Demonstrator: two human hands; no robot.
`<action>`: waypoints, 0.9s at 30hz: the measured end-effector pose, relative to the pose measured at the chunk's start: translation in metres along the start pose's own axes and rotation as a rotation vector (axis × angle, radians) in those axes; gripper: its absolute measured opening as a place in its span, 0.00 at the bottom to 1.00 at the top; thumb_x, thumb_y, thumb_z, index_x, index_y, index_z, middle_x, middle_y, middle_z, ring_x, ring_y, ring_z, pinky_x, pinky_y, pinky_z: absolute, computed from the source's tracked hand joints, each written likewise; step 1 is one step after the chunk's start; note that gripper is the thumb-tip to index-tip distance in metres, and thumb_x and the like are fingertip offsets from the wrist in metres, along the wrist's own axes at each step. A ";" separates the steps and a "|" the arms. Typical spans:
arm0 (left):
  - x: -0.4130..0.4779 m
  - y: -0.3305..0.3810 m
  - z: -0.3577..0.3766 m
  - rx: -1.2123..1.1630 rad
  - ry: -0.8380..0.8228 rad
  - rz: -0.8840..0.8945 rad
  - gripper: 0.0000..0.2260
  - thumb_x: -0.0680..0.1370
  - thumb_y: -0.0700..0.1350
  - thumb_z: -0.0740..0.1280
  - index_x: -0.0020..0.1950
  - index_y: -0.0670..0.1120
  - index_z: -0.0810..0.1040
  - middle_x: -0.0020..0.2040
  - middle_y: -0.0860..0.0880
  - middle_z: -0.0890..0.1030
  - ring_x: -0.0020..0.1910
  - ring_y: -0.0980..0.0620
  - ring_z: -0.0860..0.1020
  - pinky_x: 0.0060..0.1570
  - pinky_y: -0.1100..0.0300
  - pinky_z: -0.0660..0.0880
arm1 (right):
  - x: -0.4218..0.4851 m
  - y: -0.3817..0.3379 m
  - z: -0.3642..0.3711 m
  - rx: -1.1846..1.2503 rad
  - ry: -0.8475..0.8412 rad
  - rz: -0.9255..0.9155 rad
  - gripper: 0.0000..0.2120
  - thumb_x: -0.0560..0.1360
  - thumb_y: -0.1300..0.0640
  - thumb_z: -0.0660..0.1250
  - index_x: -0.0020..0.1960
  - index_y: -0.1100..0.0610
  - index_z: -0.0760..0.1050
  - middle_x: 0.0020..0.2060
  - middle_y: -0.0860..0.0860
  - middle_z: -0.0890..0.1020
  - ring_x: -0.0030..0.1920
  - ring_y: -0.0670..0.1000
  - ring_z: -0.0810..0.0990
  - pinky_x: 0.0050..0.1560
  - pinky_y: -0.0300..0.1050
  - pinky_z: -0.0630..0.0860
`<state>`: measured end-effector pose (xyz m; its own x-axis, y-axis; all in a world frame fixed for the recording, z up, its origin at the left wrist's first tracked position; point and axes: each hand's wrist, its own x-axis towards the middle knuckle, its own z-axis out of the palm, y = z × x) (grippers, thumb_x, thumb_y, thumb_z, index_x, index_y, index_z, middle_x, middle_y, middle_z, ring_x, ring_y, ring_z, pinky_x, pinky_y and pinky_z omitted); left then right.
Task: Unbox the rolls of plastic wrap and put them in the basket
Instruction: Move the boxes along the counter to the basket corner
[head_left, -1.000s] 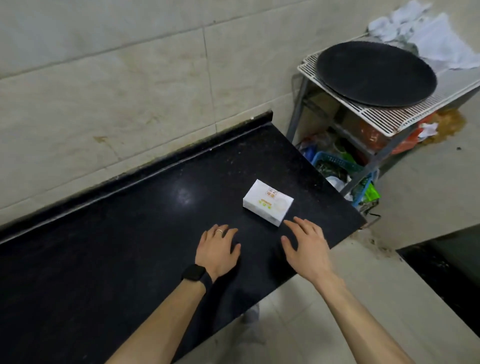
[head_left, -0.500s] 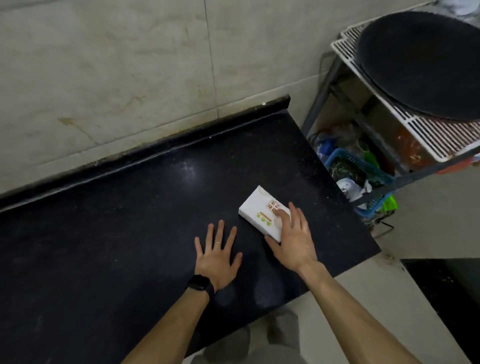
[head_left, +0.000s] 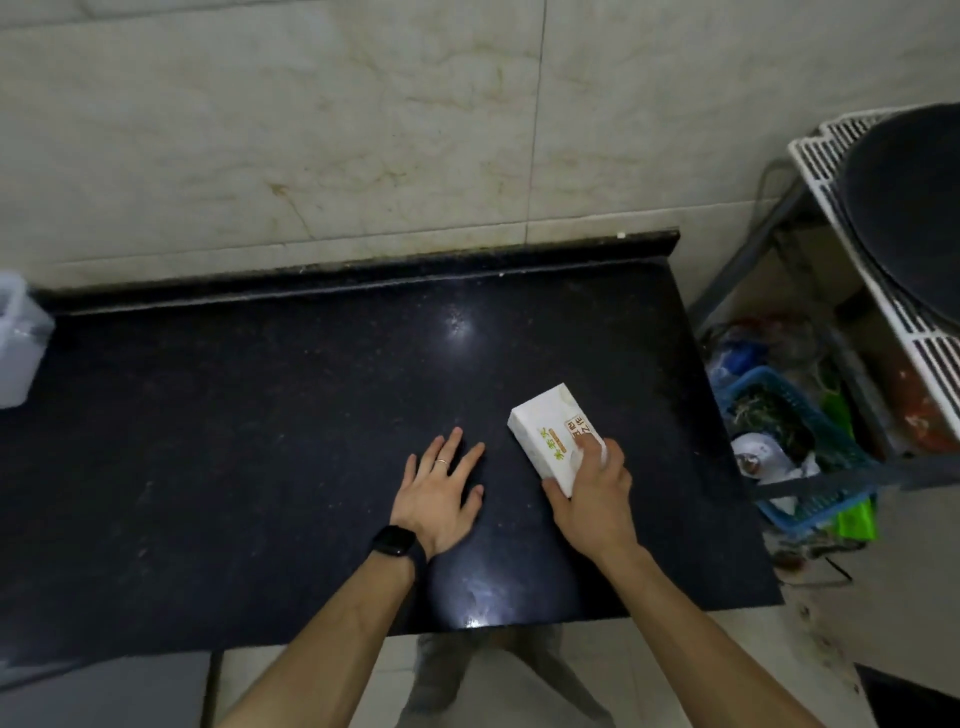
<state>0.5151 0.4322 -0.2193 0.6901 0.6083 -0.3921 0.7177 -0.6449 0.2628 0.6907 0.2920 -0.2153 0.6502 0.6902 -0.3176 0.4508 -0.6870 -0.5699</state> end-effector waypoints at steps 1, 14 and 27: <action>-0.010 -0.001 -0.005 -0.014 0.029 -0.025 0.27 0.82 0.58 0.52 0.80 0.60 0.50 0.82 0.53 0.45 0.80 0.49 0.45 0.77 0.44 0.47 | -0.001 -0.003 -0.005 0.022 -0.010 -0.017 0.35 0.76 0.46 0.70 0.75 0.51 0.54 0.72 0.53 0.56 0.65 0.64 0.66 0.61 0.57 0.72; -0.234 -0.122 -0.056 -0.174 0.396 -0.631 0.25 0.81 0.58 0.54 0.79 0.60 0.57 0.81 0.53 0.55 0.80 0.50 0.50 0.76 0.48 0.50 | -0.085 -0.170 0.045 -0.015 -0.288 -0.675 0.30 0.72 0.42 0.71 0.69 0.43 0.60 0.69 0.46 0.62 0.61 0.55 0.71 0.55 0.47 0.71; -0.484 -0.311 -0.034 -0.289 0.671 -0.977 0.25 0.81 0.57 0.58 0.78 0.56 0.62 0.79 0.49 0.61 0.79 0.47 0.56 0.75 0.47 0.56 | -0.259 -0.366 0.209 0.001 -0.478 -1.003 0.31 0.74 0.41 0.70 0.71 0.44 0.59 0.68 0.43 0.61 0.61 0.48 0.71 0.51 0.36 0.73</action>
<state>-0.0395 0.3541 -0.0813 -0.3025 0.9529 -0.0235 0.8967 0.2928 0.3321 0.2295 0.4118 -0.0824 -0.3120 0.9497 0.0285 0.6399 0.2322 -0.7326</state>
